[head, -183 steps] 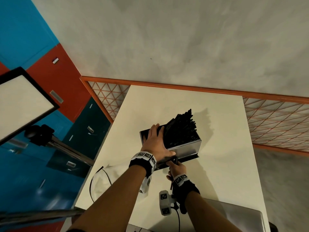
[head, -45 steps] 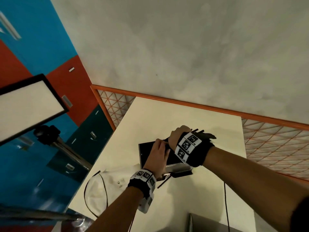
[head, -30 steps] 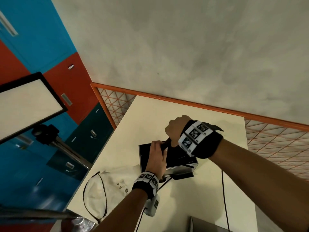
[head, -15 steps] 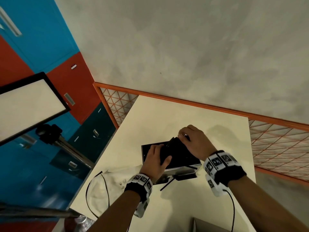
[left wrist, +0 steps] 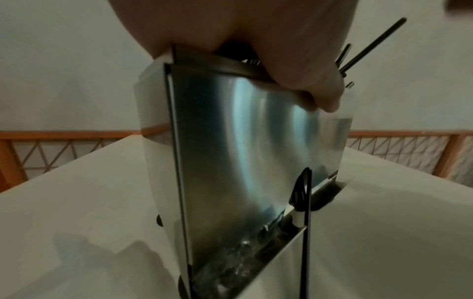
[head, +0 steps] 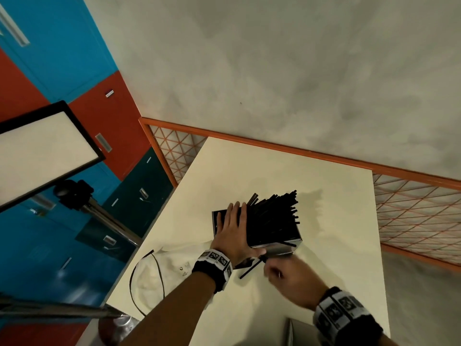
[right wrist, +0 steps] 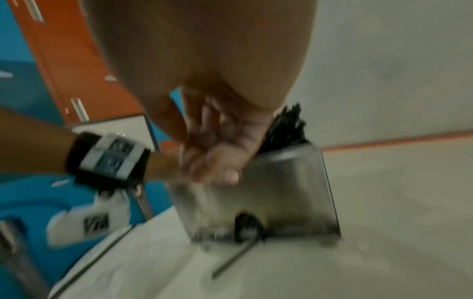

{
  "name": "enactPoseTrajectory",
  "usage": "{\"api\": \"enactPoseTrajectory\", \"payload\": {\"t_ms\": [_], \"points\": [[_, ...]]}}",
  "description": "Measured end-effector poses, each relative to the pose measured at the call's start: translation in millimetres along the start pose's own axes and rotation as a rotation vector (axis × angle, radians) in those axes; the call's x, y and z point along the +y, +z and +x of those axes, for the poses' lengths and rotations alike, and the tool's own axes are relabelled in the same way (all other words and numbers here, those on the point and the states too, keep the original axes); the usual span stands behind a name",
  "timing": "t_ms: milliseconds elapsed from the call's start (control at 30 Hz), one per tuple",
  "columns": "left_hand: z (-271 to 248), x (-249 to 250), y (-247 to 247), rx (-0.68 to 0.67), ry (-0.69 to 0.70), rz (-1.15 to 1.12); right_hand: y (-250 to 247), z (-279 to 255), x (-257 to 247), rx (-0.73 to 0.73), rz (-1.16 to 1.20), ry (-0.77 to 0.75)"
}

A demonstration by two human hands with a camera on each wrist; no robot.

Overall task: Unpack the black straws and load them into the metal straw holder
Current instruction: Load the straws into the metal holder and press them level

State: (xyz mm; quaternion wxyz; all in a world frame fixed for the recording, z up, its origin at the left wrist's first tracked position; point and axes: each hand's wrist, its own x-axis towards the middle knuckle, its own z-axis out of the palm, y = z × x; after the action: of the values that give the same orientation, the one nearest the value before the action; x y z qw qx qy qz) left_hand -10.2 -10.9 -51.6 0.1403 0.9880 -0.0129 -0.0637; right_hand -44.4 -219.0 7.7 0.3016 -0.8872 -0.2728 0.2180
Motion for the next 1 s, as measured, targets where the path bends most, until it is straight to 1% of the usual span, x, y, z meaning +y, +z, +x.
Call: {"api": "enactPoseTrajectory", "payload": {"t_ms": [33,67,100,167,200,233,300,433,467,500,600,633,700,800,933,1000], "points": [[2.4,0.4,-1.7,-0.040,0.005,0.018,15.5,0.4,8.2,-0.126,0.030,0.103],[5.0,0.3,-4.4,-0.066,0.013,0.037,29.0,4.6,15.8,-0.205,0.117,0.233],[8.2,0.3,-8.0,-0.077,0.016,0.049,40.1,11.6,22.6,-0.239,0.252,0.375],[15.3,-1.0,-15.8,-0.083,0.006,0.059,56.7,29.2,34.3,-0.225,0.553,0.630],[18.0,-2.5,-19.3,-0.086,-0.001,0.057,63.1,38.2,37.7,-0.194,0.691,0.727],[20.4,-4.4,-22.5,-0.089,-0.007,0.049,69.3,46.1,39.1,-0.155,0.804,0.800],[24.3,-8.5,-27.0,-0.087,-0.017,0.022,80.3,59.6,37.6,-0.073,0.961,0.887],[21.9,-11.4,-26.4,-0.089,0.002,-0.053,95.8,70.9,30.6,0.037,1.166,0.938],[20.1,-9.5,-25.0,-0.104,0.017,-0.063,97.4,72.9,31.5,0.074,1.200,0.958],[14.3,-2.1,-17.1,-0.147,0.041,-0.065,105.8,65.3,36.2,0.114,1.247,0.996],[7.5,-2.1,-10.3,-0.133,0.035,-0.063,114.0,65.2,36.3,0.140,1.244,1.030],[8.2,-2.6,-11.5,-0.134,0.032,-0.068,116.1,64.2,35.5,0.129,1.228,1.033],[10.0,-5.3,-13.0,-0.130,0.029,-0.078,119.4,61.4,30.8,0.050,1.184,1.029],[12.9,-6.0,-16.6,-0.125,0.026,-0.100,125.5,50.1,25.6,-0.123,1.095,1.022],[15.9,-7.5,-18.1,-0.098,0.017,-0.107,125.7,34.2,22.5,-0.409,0.840,0.949],[12.5,-6.9,-16.0,-0.093,0.021,-0.114,125.8,23.8,21.0,-0.530,0.710,0.876]]}}
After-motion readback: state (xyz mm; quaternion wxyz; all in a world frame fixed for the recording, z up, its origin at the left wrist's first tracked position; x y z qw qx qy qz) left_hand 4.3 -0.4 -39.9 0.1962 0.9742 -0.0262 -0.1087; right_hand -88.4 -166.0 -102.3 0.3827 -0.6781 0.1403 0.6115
